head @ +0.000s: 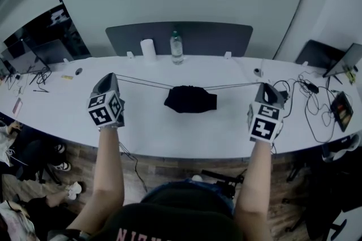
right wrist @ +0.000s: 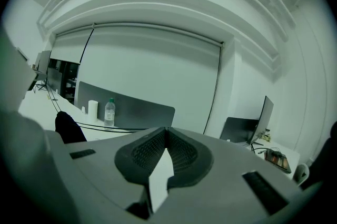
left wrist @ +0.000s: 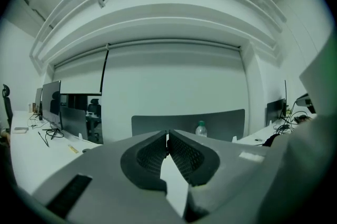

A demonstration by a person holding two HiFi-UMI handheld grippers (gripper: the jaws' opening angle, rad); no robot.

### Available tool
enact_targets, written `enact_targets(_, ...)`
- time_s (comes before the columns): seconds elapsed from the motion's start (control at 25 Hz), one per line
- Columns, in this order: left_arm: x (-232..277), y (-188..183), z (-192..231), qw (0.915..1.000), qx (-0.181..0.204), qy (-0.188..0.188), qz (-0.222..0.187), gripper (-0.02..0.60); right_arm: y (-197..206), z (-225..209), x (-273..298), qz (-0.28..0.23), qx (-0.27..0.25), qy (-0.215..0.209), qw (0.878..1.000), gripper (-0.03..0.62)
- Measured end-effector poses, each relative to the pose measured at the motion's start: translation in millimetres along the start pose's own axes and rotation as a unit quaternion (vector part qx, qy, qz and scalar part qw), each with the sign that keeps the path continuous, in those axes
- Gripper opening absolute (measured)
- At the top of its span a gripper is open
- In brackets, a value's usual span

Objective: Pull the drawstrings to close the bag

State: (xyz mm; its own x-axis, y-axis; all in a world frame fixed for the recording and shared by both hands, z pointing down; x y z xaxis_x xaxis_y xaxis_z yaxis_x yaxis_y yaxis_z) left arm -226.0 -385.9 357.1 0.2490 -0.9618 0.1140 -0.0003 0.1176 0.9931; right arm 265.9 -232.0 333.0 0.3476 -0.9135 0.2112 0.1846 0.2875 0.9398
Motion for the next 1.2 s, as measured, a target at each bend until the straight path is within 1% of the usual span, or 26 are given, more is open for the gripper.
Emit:
enact_targets(0.2, 3.6, -28.7, -17.4, 0.9994, 0.006, 0.013, -0.033, 0.013, -25.0, 1.9, 4.7, -0.032, 0.004, -0.01, 0.999, 0.006)
enact_targets(0.32, 3.5, -40.3, -30.8, 0.9984, 0.011, 0.026, -0.049, 0.012, -31.2, 8.7, 5.7, -0.038, 0.015, -0.019, 0.999, 0.006)
enact_targets(0.48, 0.6, -50.6, -47.5, 0.9967, 0.018, 0.039, -0.069, 0.012, -36.3, 23.7, 4.1, -0.052, 0.005, -0.037, 0.998, 0.006)
enact_targets(0.76, -3.2, -58.2, -72.9, 0.9927, 0.036, 0.064, -0.095, 0.012, -40.6, 47.2, 0.7, -0.082, -0.022, -0.069, 0.994, 0.006)
enact_targets(0.96, -7.8, -58.5, -88.1, 0.9884, 0.058, 0.079, -0.116, 0.012, -43.8, 54.1, -2.6, -0.098, -0.032, -0.081, 0.991, 0.006)
enact_targets(1.2, -9.0, -60.6, -97.9, 0.9858, 0.062, 0.092, -0.126, 0.012, -44.9, 61.2, -4.7, -0.105, -0.042, -0.088, 0.99, 0.005)
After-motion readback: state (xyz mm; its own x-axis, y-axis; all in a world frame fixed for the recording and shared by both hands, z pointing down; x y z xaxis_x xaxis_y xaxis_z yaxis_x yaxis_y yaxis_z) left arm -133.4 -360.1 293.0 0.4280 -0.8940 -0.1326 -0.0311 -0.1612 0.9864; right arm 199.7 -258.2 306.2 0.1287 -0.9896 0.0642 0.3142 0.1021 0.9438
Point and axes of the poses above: the fingertips, and each gripper's own axes: x forward along the fingers, z to its left, y out of its underside, the point moved 8 cm from there along -x, backward along the fingers, and after that the axes turned 1 degree about -x, right-handed, at the moved point
